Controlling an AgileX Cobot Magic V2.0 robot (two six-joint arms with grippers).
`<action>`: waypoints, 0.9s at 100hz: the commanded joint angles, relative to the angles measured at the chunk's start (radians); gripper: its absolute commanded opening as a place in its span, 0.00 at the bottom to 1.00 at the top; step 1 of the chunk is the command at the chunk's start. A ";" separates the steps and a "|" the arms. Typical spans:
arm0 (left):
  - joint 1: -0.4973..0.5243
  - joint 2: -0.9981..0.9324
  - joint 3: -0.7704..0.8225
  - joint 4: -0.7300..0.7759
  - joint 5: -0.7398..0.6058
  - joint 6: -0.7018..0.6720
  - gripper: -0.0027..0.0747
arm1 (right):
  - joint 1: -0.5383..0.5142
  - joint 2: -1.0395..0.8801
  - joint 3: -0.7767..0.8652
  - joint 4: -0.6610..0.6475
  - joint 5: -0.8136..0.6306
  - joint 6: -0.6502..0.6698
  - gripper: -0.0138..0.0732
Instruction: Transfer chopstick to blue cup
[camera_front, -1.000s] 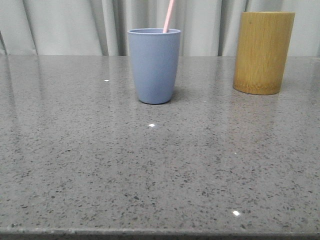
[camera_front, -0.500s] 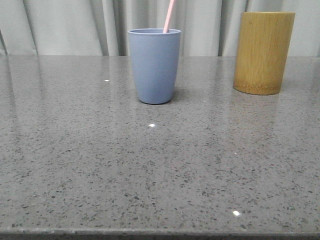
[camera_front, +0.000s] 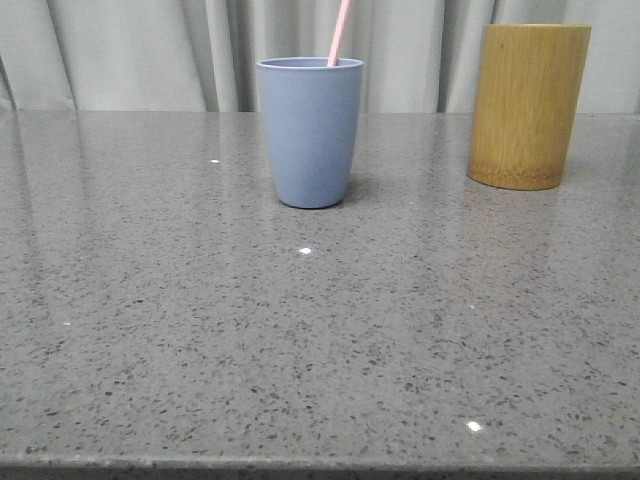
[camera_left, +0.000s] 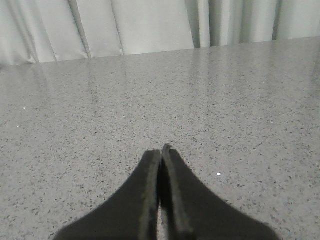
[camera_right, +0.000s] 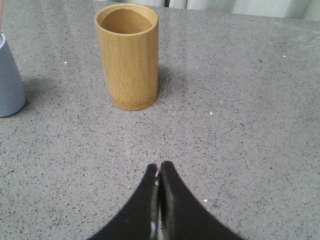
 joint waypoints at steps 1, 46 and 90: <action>0.003 -0.050 -0.001 0.007 -0.098 -0.009 0.01 | -0.006 0.001 -0.024 -0.014 -0.068 -0.006 0.08; 0.014 -0.046 0.094 0.050 -0.243 -0.039 0.01 | -0.006 0.001 -0.024 -0.014 -0.067 -0.006 0.08; 0.014 -0.046 0.092 0.056 -0.233 -0.039 0.01 | -0.006 0.001 -0.024 -0.014 -0.067 -0.006 0.08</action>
